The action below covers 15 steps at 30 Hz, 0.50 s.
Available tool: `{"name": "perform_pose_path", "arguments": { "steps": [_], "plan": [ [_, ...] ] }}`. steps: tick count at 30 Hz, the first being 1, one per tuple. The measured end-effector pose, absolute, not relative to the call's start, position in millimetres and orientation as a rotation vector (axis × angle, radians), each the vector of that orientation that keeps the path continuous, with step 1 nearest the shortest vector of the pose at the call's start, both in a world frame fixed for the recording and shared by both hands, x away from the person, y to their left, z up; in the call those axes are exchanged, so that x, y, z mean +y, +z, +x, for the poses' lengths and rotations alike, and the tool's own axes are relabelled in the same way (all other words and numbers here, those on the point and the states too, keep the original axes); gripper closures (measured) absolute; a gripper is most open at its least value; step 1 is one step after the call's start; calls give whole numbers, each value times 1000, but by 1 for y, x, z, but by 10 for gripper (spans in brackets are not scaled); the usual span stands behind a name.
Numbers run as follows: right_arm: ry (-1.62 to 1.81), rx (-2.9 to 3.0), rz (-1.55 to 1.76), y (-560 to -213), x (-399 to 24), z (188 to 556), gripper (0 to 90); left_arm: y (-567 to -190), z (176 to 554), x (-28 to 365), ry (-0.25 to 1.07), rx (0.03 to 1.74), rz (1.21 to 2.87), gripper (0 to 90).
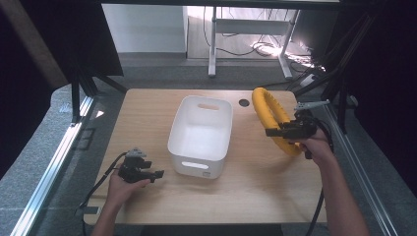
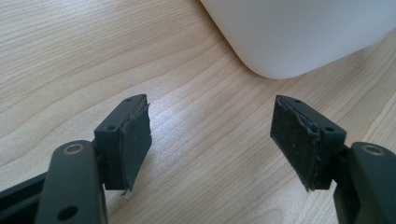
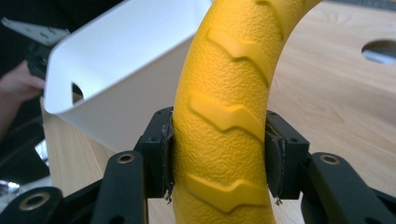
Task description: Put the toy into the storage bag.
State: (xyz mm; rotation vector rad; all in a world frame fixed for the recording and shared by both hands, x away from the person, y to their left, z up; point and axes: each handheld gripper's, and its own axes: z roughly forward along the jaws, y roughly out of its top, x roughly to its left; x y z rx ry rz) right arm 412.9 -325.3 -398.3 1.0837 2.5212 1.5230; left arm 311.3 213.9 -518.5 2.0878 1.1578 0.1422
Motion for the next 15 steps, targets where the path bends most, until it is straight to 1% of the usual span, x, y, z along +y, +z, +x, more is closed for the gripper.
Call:
{"name": "perform_pose_path", "arguments": {
  "steps": [15],
  "plan": [
    [1715,2396,1063,-386,-329,401,511,-518,311,214,139,1157,2085,292]
  ]
}}
